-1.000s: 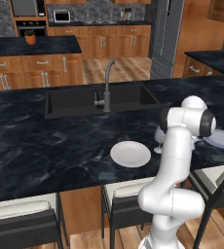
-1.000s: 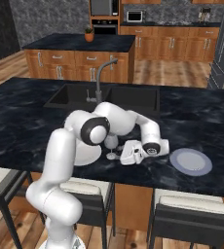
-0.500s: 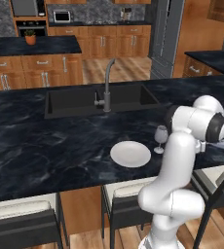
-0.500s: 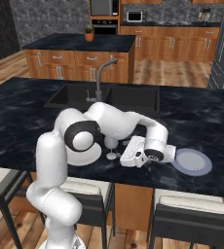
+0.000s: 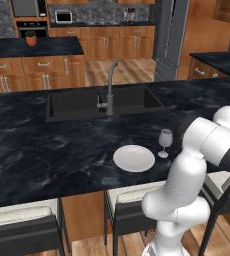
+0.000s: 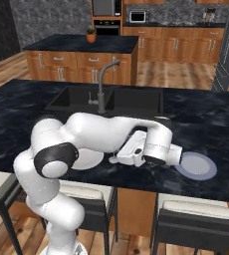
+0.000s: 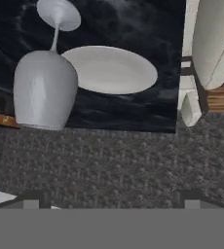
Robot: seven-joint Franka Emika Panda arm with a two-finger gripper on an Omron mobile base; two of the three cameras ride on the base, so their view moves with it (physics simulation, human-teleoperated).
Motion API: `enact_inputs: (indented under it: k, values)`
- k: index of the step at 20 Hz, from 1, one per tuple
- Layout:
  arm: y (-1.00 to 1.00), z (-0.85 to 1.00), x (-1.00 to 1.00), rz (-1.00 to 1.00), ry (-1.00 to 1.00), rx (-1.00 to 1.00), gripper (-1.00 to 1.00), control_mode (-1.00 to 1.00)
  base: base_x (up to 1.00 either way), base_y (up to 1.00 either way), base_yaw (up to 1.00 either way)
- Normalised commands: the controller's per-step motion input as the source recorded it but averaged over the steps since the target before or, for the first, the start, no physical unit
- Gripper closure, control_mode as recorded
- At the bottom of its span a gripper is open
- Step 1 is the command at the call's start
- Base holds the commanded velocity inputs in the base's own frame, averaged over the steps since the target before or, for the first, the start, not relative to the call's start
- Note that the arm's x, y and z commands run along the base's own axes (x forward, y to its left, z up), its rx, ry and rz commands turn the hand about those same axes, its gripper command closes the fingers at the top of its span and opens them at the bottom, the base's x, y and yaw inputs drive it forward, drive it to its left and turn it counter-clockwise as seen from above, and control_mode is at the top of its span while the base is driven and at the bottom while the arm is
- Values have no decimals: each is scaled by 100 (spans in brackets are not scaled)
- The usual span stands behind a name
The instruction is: Retrieve the wine glasses from the counter and place one next to each plate.
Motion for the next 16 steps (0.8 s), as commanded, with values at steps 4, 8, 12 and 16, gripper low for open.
enact_inputs:
  k: [4, 8, 12, 16]
  values:
    - [15, 79, -69, -2, 1, 12, -100, -100, 0, 0, 0]
    - [25, 60, -49, -5, 2, 12, -100, -100, 0, 0, 0]
    - [44, 43, -38, -7, 0, 4, -100, -100, 0, 0, 0]
    - [54, 38, -20, -11, -1, -2, -100, -100, 0, 0, 0]
